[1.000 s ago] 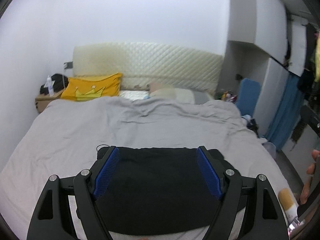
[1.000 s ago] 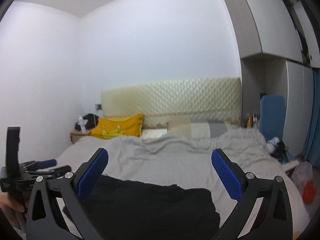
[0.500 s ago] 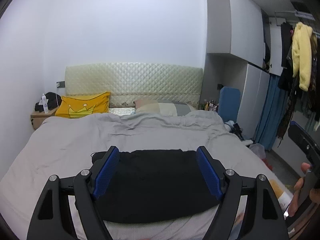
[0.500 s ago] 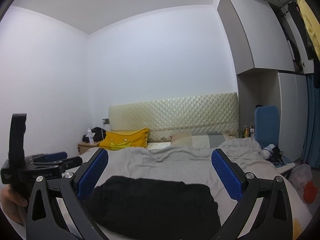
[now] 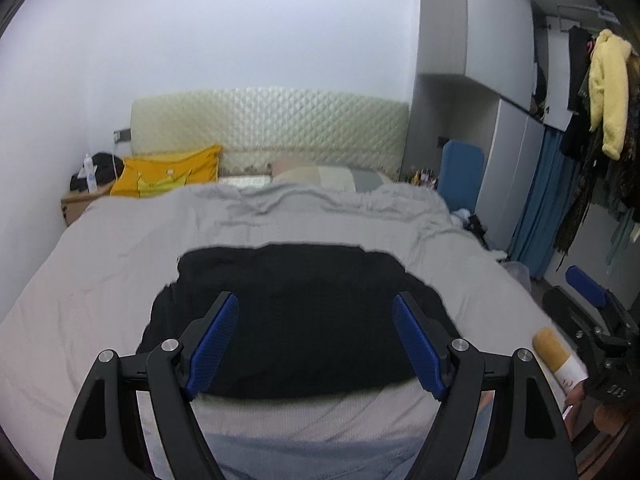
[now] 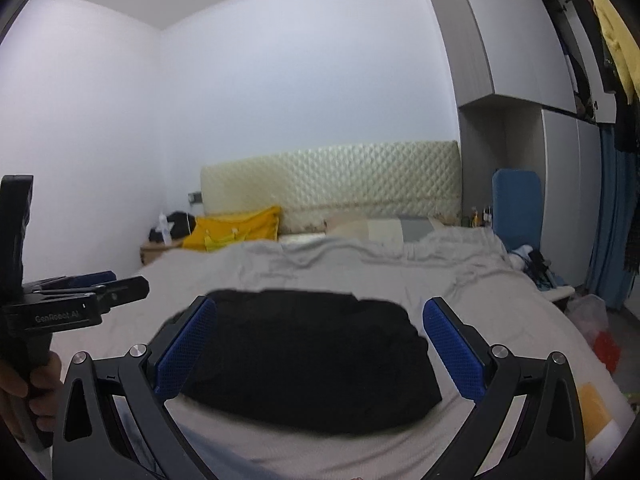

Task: Fold large clothes

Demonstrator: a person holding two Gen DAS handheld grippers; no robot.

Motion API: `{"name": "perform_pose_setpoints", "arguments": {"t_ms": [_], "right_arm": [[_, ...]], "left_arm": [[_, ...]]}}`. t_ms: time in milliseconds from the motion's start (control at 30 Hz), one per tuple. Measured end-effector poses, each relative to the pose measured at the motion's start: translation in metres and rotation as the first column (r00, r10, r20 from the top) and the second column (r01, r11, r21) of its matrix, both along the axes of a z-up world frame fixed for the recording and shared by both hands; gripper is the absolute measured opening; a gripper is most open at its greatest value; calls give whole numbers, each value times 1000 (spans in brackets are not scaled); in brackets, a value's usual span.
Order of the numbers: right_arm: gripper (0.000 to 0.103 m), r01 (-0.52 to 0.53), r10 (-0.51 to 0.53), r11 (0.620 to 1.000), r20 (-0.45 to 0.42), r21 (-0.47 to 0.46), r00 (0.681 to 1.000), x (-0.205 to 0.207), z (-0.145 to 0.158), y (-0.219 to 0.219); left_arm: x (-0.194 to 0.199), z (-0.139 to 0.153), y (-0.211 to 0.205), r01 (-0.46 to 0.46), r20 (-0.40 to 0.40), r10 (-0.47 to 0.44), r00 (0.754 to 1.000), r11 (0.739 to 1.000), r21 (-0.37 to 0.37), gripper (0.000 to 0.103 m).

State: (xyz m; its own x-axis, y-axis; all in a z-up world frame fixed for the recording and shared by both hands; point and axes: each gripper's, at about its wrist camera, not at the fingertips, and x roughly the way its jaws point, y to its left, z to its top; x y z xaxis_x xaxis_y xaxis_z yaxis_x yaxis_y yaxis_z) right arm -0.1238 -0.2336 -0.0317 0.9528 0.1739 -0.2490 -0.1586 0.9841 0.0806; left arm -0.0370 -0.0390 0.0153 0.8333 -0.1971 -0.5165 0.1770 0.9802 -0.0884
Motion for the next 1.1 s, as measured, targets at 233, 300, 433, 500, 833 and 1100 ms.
{"name": "perform_pose_setpoints", "arguments": {"t_ms": [233,300,433,500,833,1100], "right_arm": [[103,16,-16,1000,-56,2,998,6,-26,-2],[103,19,-19,1000,-63,-5,998,7,-33,-1],[103,12,-13,1000,-75,-7,997,9,-42,2],[103,6,-6,1000,-85,3,996,12,-46,2],[103,41,-34,998,-135,49,990,17,-54,-6],[103,38,-33,999,-141,33,989,15,-54,-2]], "left_arm": [[5,-30,5,-23,-50,24,998,1000,11,80],[8,-34,7,-27,-57,27,998,1000,6,80],[14,-43,8,-50,-67,52,996,998,25,80],[17,-47,9,-56,-73,58,996,998,32,80],[15,-54,10,-53,-86,57,995,998,41,80],[10,-55,7,-44,-88,47,995,998,36,80]]}}
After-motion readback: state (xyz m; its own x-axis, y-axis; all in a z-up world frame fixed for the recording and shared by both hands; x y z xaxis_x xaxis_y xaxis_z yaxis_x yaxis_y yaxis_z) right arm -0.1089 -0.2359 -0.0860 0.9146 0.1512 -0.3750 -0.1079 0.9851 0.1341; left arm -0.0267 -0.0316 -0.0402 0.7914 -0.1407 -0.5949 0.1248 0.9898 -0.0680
